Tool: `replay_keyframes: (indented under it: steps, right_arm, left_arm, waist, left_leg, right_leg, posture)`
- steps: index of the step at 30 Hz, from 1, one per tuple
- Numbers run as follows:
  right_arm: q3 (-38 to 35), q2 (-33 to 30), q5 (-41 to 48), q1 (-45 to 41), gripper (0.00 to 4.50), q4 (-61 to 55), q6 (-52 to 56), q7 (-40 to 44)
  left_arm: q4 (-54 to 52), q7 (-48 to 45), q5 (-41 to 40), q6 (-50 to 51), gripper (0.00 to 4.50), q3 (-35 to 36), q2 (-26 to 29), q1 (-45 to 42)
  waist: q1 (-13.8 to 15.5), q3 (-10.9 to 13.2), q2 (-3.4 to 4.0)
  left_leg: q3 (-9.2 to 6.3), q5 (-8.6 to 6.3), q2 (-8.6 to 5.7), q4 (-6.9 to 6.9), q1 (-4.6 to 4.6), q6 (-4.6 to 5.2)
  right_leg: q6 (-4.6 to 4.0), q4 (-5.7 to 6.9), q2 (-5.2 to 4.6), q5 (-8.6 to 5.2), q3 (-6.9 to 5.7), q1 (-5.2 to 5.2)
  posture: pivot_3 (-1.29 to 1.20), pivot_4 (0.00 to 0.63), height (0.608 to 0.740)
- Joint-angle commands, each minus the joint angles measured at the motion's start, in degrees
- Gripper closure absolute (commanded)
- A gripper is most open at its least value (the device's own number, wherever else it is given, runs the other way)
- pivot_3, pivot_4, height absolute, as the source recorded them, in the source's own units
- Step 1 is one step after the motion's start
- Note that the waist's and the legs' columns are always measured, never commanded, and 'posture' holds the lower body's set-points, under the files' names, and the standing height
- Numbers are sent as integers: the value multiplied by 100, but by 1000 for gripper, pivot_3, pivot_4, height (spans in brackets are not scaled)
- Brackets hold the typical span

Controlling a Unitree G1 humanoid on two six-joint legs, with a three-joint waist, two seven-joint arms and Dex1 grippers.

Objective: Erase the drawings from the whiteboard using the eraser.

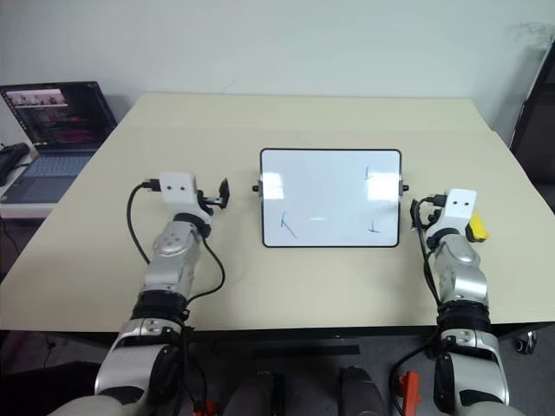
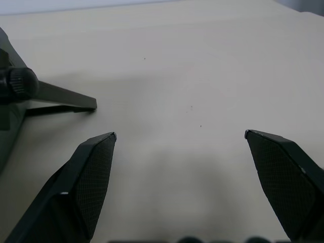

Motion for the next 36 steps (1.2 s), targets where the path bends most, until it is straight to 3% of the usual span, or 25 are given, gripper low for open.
replay_keyframes:
  steps: [1, 11, 28, 36]
  right_arm:
    - [16, -33, -42, -242, 34, 122, -152, 41]
    - [60, 41, -67, -323, 34, 255, -292, 46]
    - [-78, -482, 96, 78, 34, -408, 187, 243]
    - [-196, -1749, 217, -385, 34, -228, 1488, 919]
  left_arm:
    - [-223, 19, 12, -150, 0, 1, -14, -61]
    - [-524, -8, -36, -51, 0, 49, 59, 266]
    - [-826, -204, -73, 321, 0, -31, -39, 461]
    - [-2319, -2497, -1409, 1420, 0, 185, 973, 943]
  waist:
    - [-2, 0, 0]
    - [-7, 0, 0]
    - [-13, 0, 0]
    - [-19, 0, 1]
  left_leg:
    - [0, 0, 0, 0, 0, 0]
    - [-1, 0, 1, 0, 0, 0]
    - [-2, 0, 0, 0, -2, 0]
    - [-1, 0, 4, -1, -3, 0]
  right_leg:
    - [0, 0, 0, 0, 0, 0]
    - [-1, 2, 0, 1, 0, -1]
    - [-1, 3, 1, 0, -2, -3]
    - [-7, 4, 1, -3, -3, -5]
  posture:
    - [0, 150, 740]
    - [0, 150, 740]
    - [0, 150, 740]
    - [0, 150, 740]
